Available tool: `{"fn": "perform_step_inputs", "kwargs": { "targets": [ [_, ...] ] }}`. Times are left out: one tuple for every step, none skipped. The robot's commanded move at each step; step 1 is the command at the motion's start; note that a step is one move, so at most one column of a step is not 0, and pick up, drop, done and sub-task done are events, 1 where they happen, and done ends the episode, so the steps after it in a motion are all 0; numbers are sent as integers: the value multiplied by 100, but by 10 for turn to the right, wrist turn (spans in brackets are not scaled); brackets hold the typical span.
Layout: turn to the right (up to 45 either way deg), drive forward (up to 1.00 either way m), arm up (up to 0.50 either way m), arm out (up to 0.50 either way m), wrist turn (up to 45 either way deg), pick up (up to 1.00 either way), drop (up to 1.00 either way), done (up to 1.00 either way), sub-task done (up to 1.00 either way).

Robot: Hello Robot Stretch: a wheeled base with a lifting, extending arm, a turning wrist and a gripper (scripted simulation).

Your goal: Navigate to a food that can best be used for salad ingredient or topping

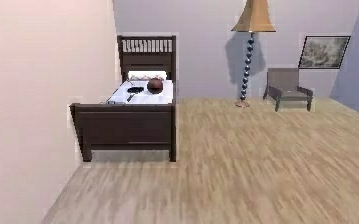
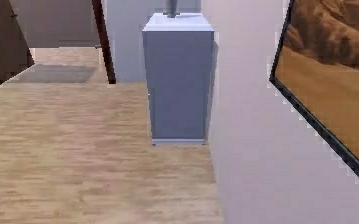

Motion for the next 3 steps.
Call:
{"fn": "perform_step_inputs", "kwargs": {
  "targets": [
    [0, 10, 0, 0, 0, 0, 0, 0, 0],
    [450, 0, 0, 0, 0, 0, 0, 0, 0],
    [150, 0, 0, 0, 0, 0, 0, 0, 0]
  ]
}}
